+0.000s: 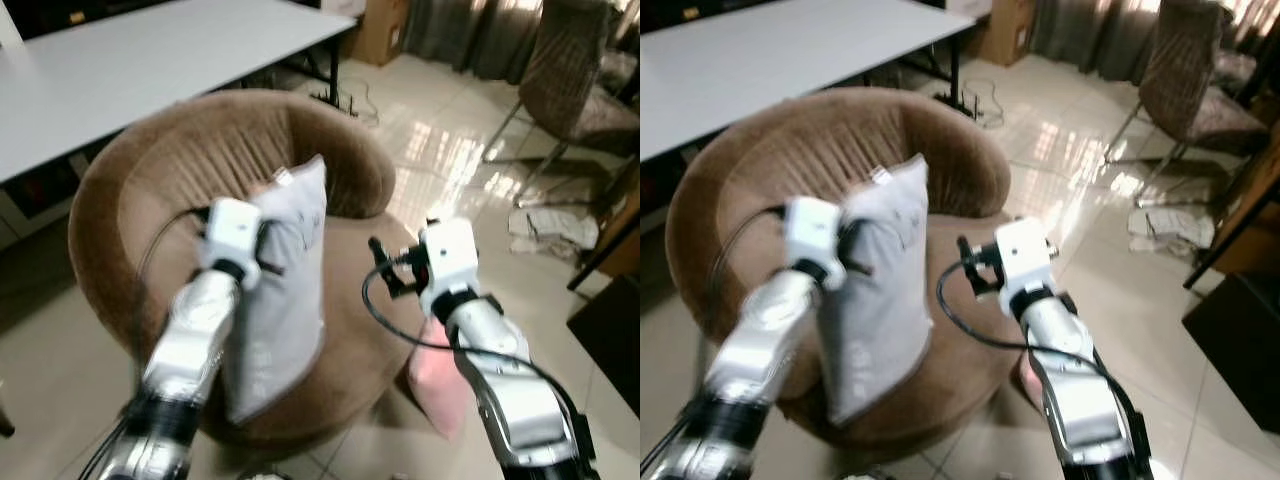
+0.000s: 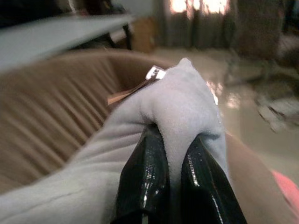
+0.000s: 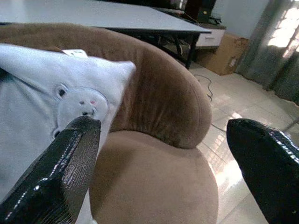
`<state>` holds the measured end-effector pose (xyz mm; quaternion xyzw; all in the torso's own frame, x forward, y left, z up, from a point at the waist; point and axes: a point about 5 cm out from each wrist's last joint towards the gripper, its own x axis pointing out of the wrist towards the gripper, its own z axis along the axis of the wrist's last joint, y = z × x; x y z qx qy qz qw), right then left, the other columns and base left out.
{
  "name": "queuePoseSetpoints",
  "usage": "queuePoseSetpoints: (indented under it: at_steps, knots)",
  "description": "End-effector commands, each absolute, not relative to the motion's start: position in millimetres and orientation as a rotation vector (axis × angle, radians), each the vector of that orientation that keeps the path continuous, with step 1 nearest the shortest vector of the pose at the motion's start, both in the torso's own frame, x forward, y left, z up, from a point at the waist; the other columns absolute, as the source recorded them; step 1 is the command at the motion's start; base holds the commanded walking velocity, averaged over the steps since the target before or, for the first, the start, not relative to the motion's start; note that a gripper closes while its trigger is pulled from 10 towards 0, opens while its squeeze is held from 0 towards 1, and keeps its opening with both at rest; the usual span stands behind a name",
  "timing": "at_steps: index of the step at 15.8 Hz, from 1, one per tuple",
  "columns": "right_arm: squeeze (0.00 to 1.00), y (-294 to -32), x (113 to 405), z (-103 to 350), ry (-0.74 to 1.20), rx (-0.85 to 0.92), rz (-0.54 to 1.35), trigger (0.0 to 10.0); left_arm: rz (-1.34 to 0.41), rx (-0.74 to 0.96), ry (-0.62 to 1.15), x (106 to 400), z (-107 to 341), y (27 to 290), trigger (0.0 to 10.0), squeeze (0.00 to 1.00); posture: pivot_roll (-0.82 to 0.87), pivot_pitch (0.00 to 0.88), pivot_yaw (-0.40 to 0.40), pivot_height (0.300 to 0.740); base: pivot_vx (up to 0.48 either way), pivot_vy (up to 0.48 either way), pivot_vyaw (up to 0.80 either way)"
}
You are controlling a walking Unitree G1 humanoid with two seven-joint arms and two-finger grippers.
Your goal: Move the pillow to the sofa from floor
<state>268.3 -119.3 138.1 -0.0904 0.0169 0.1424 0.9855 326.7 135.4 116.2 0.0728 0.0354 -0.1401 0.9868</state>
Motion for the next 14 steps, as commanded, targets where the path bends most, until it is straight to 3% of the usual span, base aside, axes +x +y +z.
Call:
queuePoseSetpoints:
  at_steps: [1,6,8,9,10,11,13,14]
  knots:
    - [0.00,-123.3,267.6,137.8,0.035,-0.193,0.267,10.0,-0.307,0.158,-0.018,340.9,131.9,129.1,10.0,0.00,-0.05,0.053,0.004,0.740,0.000,0.000,0.00]
    - [0.00,-121.1,260.4,137.2,0.046,-0.204,0.269,10.0,-0.259,0.264,0.087,370.3,115.7,125.1,10.0,0.00,-0.10,0.101,0.018,0.740,0.000,0.000,0.00]
    - [0.00,-119.5,257.1,136.7,0.053,-0.207,0.278,10.0,-0.129,0.361,0.129,378.3,115.9,143.9,10.0,0.00,-0.11,0.123,0.018,0.740,0.000,0.000,0.00]
    - [0.00,-117.3,254.9,136.4,0.059,-0.208,0.293,10.0,0.028,0.428,0.168,382.0,118.4,170.5,10.0,0.00,-0.12,0.139,0.016,0.740,0.000,0.000,0.00]
    - [0.00,-116.5,253.3,136.4,0.061,-0.208,0.298,10.0,0.075,0.439,0.178,382.4,119.5,178.7,10.0,0.00,-0.12,0.143,0.013,0.740,0.000,0.000,0.00]
    - [0.00,-114.4,250.5,135.4,0.067,-0.202,0.314,10.0,0.168,0.493,0.192,382.7,124.8,203.5,10.0,1.00,-0.12,0.154,0.009,0.740,0.000,0.000,0.00]
    - [0.00,-110.0,247.1,133.7,0.081,-0.194,0.356,10.0,0.294,0.557,0.230,377.9,132.9,246.7,10.0,1.00,-0.12,0.164,-0.001,0.740,0.000,0.000,0.00]
    - [0.00,-108.9,246.4,133.4,0.083,-0.195,0.370,10.0,0.319,0.569,0.226,377.0,136.0,253.9,10.0,1.00,-0.12,0.166,-0.002,0.740,0.000,0.000,0.00]
